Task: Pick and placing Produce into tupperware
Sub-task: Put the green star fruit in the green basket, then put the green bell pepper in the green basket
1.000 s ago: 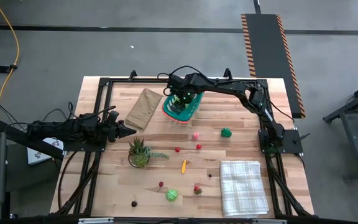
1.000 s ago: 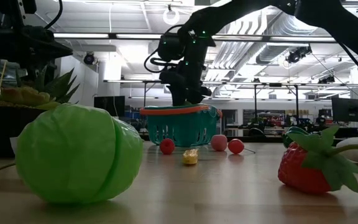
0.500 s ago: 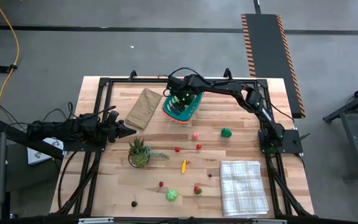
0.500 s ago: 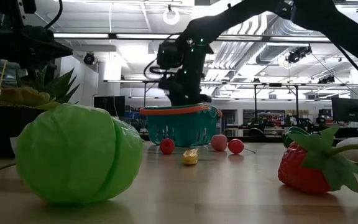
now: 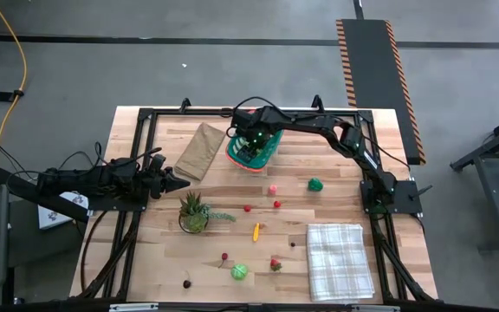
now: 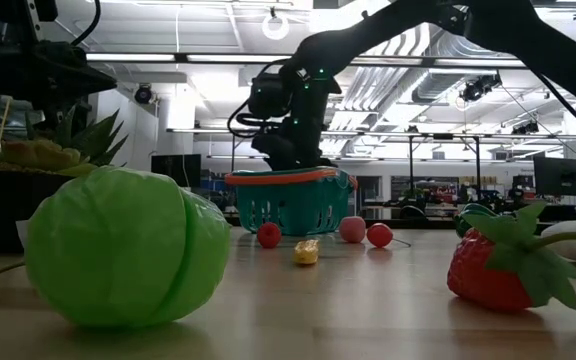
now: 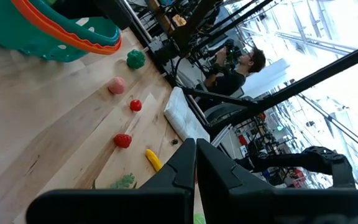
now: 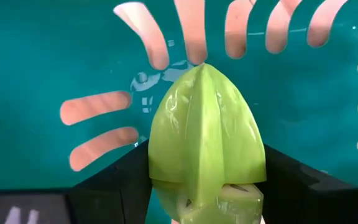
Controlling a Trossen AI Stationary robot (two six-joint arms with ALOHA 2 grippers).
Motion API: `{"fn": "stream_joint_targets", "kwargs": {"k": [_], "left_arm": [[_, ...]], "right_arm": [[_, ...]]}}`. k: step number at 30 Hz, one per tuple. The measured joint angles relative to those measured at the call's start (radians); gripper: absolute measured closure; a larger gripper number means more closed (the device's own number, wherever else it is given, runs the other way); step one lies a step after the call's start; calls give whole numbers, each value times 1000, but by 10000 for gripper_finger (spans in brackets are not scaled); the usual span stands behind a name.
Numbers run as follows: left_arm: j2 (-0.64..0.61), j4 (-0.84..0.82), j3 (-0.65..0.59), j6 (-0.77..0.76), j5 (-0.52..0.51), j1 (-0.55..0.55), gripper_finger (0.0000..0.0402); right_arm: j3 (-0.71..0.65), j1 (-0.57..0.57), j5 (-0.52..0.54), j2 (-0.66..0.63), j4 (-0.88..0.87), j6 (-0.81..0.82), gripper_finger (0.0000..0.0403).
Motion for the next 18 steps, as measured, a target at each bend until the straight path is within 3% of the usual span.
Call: {"fn": "stream_joint_targets", "kwargs": {"k": [10,18], "left_arm": [[0,0,0,0,0,0,399],[0,0,0,0,0,0,399]], "right_arm": [[0,0,-20,0,2,-23,139],[35,-1,2,-4,-41,-45,140]]}}
